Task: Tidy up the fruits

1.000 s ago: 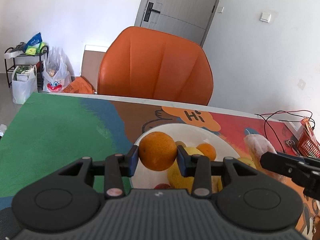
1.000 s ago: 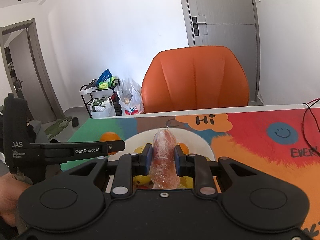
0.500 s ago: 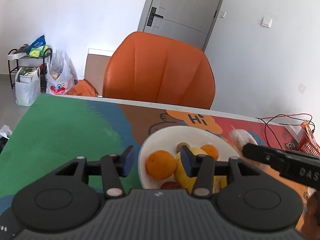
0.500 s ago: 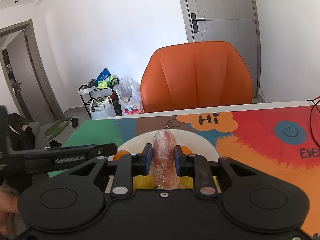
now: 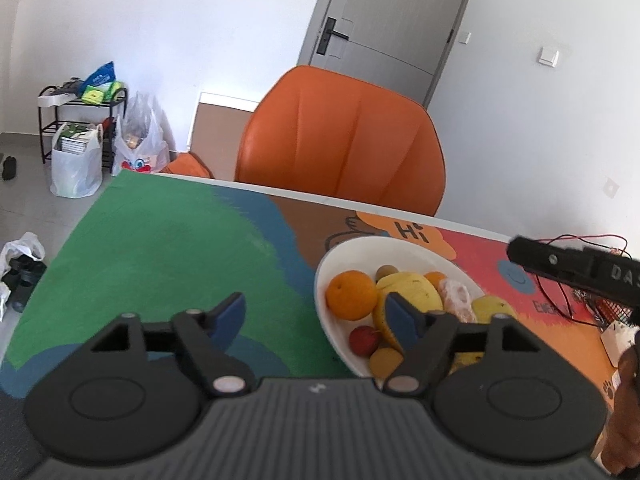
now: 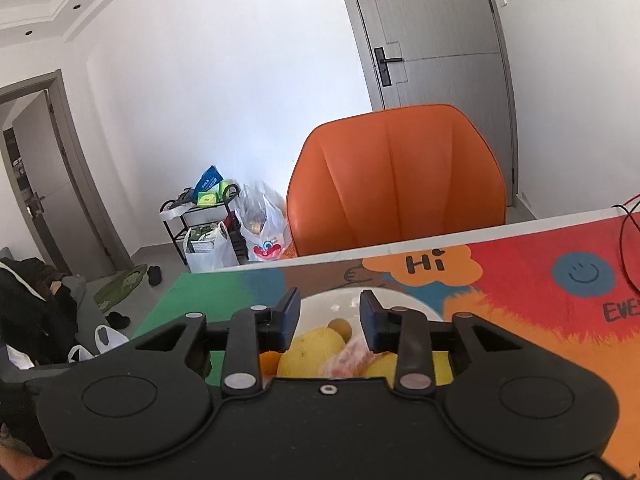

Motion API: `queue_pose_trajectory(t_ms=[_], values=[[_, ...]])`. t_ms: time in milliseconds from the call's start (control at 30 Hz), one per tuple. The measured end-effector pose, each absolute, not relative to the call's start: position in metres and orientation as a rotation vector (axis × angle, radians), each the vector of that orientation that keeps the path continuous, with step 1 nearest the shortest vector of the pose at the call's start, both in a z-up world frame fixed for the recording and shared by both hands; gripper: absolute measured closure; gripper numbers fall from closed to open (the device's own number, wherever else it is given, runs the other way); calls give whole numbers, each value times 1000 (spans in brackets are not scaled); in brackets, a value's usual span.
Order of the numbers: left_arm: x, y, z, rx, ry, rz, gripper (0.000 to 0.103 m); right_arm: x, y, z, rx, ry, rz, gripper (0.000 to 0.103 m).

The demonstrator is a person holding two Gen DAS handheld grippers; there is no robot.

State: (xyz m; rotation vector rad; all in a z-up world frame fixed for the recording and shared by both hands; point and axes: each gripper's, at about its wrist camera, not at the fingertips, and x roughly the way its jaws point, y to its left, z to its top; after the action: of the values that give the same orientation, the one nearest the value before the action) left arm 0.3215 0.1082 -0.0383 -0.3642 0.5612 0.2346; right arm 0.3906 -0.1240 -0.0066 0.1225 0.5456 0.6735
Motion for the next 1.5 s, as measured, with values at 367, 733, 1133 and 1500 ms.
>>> queue_pose_trajectory(t_ms=[367, 733, 1133, 1500], values=[[292, 101, -19, -407, 532, 196, 13, 358, -154, -5, 164, 574, 646, 54], [258, 75, 1, -344, 487, 172, 12, 322, -182, -4, 223, 544, 613, 24], [225, 67, -1, -414, 473, 156, 0, 289, -208, 5, 253, 496, 596, 0], [188, 56, 6, -417, 468, 116, 0, 248, -230, 4, 266, 487, 578, 0]])
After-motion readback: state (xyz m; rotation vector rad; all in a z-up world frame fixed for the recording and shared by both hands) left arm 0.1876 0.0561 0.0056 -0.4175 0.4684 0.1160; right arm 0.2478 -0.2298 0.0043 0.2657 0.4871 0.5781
